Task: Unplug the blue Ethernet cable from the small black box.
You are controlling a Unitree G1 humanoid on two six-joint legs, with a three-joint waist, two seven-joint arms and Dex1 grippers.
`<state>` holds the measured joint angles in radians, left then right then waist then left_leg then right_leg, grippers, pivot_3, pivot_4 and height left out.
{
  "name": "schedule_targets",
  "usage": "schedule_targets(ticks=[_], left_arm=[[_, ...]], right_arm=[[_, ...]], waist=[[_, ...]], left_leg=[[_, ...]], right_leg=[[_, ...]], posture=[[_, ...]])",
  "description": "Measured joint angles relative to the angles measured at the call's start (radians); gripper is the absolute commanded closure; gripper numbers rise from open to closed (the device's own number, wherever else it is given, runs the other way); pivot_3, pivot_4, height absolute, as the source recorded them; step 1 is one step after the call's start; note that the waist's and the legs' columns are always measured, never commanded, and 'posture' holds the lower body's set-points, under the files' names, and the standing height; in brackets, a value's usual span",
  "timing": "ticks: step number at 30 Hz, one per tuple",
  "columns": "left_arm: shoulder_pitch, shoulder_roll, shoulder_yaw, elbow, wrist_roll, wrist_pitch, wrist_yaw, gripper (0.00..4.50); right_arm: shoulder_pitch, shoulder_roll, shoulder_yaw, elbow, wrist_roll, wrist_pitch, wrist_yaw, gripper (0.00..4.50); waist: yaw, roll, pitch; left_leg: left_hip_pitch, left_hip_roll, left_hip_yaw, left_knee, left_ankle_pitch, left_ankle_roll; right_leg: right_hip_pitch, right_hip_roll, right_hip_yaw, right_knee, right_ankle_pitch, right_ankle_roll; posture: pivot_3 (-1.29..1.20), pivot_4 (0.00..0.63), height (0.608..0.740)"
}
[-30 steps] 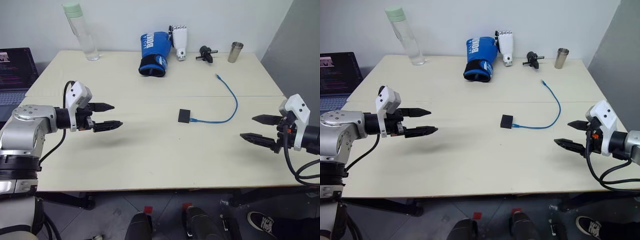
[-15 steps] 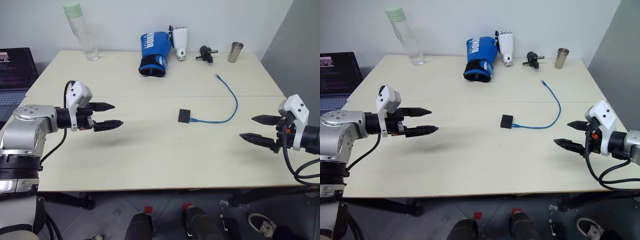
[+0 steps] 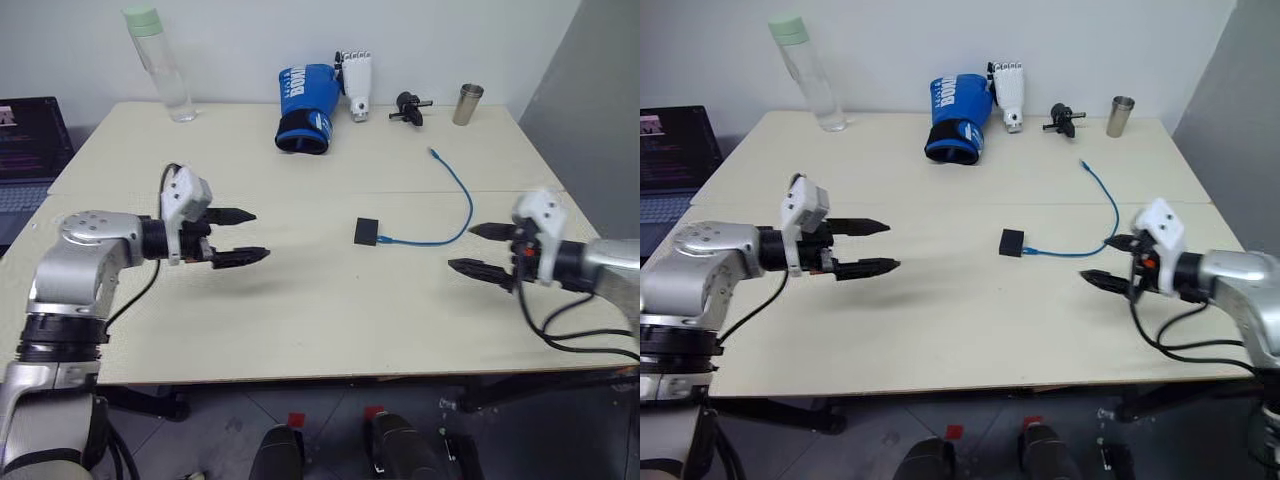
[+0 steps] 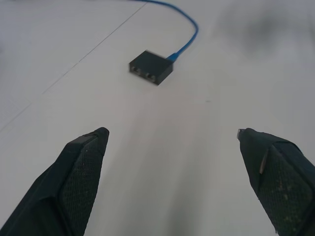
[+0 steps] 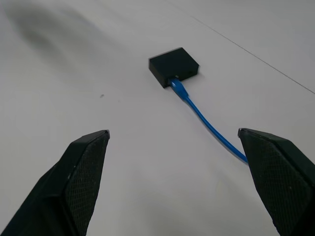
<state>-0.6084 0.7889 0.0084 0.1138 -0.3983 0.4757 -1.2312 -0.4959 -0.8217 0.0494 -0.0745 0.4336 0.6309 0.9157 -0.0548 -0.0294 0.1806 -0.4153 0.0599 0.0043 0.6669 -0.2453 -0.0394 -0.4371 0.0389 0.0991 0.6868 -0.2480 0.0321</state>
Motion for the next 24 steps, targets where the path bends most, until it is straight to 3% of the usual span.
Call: schedule_targets(ticks=[10,20,24], left_arm=[[0.051,-0.06,-0.016,-0.158,-0.024,0.05,0.082,0.0],[0.14,-0.056,0.013,-0.226,-0.035,0.096,0.165,0.0],[0.152,-0.047,0.032,-0.237,-0.04,0.108,0.184,0.0]], right_arm=[[-0.248,0.219,0.171,0.473,-0.202,-0.248,0.069,0.07],[-0.458,0.396,0.187,0.997,-0.346,-0.484,0.085,0.07],[-0.499,0.424,0.182,1.106,-0.377,-0.541,0.085,0.07]], waist=[[-0.003,0.0,0.0],[-0.006,0.0,0.0],[-0.005,0.0,0.0]], left_leg=[[0.001,0.001,0.0,0.0,0.0,0.0],[0.001,0.001,0.0,0.0,0.0,0.0],[0.001,0.001,0.0,0.0,0.0,0.0]], right_leg=[[-0.001,0.001,0.0,0.003,0.002,-0.004],[-0.001,0.001,0.0,0.003,0.003,-0.007],[0.0,0.001,0.0,0.003,0.003,-0.007]], posture=[[0.0,0.15,0.74],[0.0,0.15,0.74],[0.0,0.15,0.74]])
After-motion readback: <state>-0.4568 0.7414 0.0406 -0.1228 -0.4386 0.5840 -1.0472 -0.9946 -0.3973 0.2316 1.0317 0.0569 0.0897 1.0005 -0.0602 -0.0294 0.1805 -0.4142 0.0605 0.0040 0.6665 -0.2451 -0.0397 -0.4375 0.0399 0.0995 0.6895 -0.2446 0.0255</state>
